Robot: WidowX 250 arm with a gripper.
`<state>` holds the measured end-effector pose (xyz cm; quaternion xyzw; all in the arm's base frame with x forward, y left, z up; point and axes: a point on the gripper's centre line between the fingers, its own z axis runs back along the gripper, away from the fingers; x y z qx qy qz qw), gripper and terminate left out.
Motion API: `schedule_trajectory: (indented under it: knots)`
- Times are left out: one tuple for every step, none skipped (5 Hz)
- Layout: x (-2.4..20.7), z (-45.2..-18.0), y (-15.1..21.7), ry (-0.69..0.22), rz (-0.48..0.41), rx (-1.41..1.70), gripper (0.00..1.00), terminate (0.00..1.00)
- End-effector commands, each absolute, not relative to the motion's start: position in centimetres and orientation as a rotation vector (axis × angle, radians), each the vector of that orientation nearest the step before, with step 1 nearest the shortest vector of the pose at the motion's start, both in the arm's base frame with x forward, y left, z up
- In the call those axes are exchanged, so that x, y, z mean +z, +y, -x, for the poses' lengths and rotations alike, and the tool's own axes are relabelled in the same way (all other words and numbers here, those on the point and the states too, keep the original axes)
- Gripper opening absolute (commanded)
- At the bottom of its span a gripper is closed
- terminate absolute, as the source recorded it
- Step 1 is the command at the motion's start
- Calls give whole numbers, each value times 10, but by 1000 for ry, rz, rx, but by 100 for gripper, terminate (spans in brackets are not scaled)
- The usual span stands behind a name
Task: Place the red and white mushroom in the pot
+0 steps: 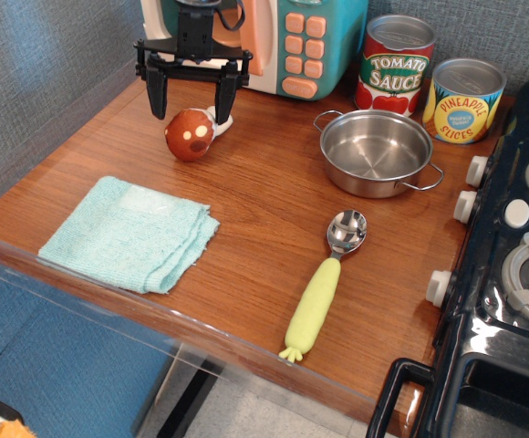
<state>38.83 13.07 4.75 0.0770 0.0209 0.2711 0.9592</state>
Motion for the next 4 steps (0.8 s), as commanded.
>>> schedule_trajectory:
  knots:
    - [46,-386,135,41,-143,578,100,0]
    - [56,-389,129,3,-115,560,0,0]
    - [83,-395,105,-76,-77,489,0,0]
    - [106,-398,58,-131,-3,390,0,0]
